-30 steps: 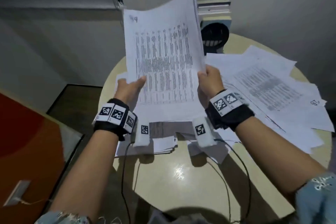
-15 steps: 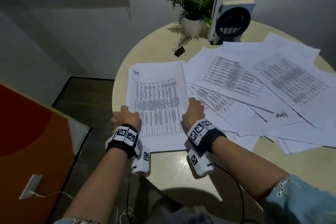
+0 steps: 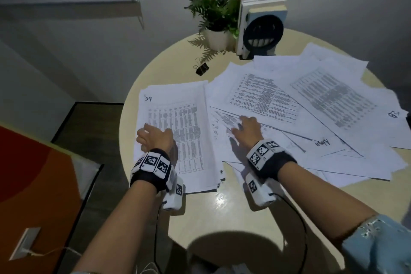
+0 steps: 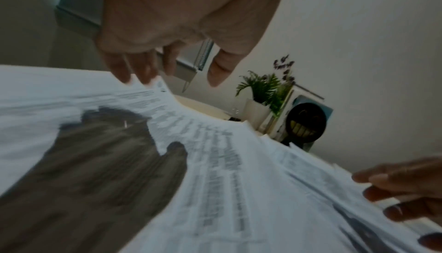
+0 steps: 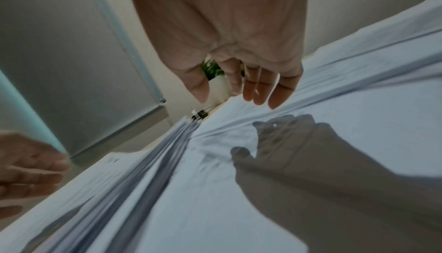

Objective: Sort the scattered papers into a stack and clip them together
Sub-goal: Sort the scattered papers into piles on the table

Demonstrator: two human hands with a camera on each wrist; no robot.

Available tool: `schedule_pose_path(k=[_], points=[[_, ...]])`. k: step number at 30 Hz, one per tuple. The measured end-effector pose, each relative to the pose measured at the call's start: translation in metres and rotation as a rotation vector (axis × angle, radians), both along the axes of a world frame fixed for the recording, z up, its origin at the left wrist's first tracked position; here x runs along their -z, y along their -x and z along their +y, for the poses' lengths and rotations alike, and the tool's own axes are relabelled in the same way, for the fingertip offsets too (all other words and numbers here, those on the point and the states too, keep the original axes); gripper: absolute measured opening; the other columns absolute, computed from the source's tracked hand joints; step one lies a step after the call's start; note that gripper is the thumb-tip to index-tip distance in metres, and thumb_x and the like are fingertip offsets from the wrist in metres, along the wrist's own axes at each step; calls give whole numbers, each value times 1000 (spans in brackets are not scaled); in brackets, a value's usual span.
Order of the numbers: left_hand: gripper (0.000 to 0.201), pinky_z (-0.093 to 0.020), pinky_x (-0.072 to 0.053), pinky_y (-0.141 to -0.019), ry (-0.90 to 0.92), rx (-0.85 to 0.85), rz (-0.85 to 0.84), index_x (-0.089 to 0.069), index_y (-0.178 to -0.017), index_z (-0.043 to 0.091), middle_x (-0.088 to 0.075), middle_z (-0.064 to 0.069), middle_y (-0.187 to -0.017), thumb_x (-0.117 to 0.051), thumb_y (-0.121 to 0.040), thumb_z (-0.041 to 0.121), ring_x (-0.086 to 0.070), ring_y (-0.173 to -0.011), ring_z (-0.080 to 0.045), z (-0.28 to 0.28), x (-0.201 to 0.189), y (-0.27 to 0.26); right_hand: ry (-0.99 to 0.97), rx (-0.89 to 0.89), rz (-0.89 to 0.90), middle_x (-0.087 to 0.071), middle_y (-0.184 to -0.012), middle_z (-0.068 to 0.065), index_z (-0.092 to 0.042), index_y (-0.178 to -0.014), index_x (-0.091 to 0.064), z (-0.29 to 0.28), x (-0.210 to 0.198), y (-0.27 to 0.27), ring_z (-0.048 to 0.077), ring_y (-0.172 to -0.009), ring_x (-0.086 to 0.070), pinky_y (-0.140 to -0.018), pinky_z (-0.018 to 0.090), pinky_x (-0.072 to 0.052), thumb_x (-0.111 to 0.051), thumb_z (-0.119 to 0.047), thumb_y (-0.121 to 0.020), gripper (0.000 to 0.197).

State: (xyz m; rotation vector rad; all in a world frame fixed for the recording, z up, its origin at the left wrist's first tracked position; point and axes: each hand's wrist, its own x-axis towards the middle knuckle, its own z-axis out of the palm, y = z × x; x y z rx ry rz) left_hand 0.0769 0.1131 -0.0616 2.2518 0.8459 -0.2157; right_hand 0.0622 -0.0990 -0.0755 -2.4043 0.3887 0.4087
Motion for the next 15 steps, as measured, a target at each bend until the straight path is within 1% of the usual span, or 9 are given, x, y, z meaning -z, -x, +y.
schedule_pose_path(k=[1, 2, 3, 4, 5, 8, 10, 12, 15], points=[[45, -41, -33, -104, 56, 38, -64, -39, -133, 2, -36, -18, -138, -49, -90, 14, -36, -127, -33, -13, -2, -4, 10, 45, -14, -31, -140, 22, -4, -138, -33, -19, -2, -3, 37, -130, -32, -104, 40, -32, -49, -21, -92, 52], [26, -38, -42, -90, 135, 69, -117, -54, -114, 4, -51, -18, -116, -47, -90, 10, -49, -107, -32, -27, -5, -7, 17, 89, -17, -32, -139, 22, -4, -138, -34, -40, -5, -6, 37, -130, -33, -105, 41, -33, -50, -20, -91, 52], [14, -33, -44, -74, 234, 85, -149, -59, -90, 5, -56, -14, -90, -45, -89, 7, -53, -84, -29, -43, -6, -10, 26, 127, -7, -32, -140, 22, -4, -138, -35, -61, -6, -8, 37, -130, -33, -106, 42, -34, -50, -18, -90, 53], [19, -28, -43, -61, 337, 76, -153, -56, -73, 5, -54, -10, -71, -45, -88, 4, -52, -71, -25, -59, -6, -14, 38, 155, 5, -32, -140, 22, -4, -138, -35, -83, -8, -9, 37, -130, -33, -107, 43, -34, -51, -17, -89, 53], [25, -24, -43, -51, 447, 42, -123, -54, -64, 6, -52, -8, -62, -47, -88, 3, -52, -61, -22, -77, -4, -17, 60, 175, 15, -32, -140, 22, -3, -137, -35, -104, -10, -9, 37, -130, -32, -106, 44, -34, -51, -16, -89, 52], [32, -20, -37, -38, 803, -107, -25, -43, -59, 6, -43, -9, -50, -43, -89, -4, -42, -36, -15, -133, 9, -19, 165, 193, 72, -31, -141, 21, -4, -137, -35, -163, -10, -6, 39, -130, -32, -104, 46, -35, -52, -17, -88, 53], [34, -14, -26, -34, 885, -113, 22, -34, -60, 10, -33, -6, -49, -36, -90, -6, -34, -38, -12, -163, 23, -18, 280, 166, 142, -33, -139, 20, -5, -136, -34, -193, -8, 0, 38, -129, -33, -101, 47, -35, -56, -21, -85, 58], [36, -10, -19, -30, 953, -93, 64, -29, -60, 13, -32, -3, -37, -35, -92, -2, -32, -31, -12, -186, 37, -17, 391, 100, 213, -36, -135, 19, -7, -133, -34, -218, -2, 9, 37, -126, -35, -99, 47, -36, -63, -27, -79, 64], [31, -11, -30, -28, 981, -102, 128, -42, -63, 8, -43, 4, -29, -44, -94, 10, -42, -24, -8, -216, 47, -21, 467, -3, 241, -32, -136, 16, -10, -130, -31, -244, 15, 21, 37, -126, -33, -100, 46, -35, -64, -29, -75, 67]])
